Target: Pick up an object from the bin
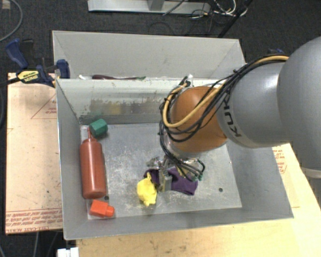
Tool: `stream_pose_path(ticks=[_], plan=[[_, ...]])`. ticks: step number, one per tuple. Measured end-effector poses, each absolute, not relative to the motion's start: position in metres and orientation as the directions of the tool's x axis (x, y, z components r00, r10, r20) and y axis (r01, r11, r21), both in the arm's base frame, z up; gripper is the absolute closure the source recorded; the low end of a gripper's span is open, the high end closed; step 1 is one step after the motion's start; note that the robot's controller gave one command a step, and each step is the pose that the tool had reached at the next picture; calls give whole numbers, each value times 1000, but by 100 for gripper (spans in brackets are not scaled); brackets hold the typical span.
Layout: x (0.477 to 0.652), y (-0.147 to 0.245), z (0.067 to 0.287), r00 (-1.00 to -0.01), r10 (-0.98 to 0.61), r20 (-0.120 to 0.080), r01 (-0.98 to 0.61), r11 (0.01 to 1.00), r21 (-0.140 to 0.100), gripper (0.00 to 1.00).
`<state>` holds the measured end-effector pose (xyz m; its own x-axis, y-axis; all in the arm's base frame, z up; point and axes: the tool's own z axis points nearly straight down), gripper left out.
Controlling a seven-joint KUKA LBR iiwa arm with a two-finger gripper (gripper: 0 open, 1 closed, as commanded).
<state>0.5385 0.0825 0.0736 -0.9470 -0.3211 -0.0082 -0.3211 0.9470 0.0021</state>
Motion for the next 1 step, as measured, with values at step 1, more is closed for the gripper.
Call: stream_pose_path(ticks=[1], plan=[[539,83,74,-947,-321,-8,-321,947,2,100]])
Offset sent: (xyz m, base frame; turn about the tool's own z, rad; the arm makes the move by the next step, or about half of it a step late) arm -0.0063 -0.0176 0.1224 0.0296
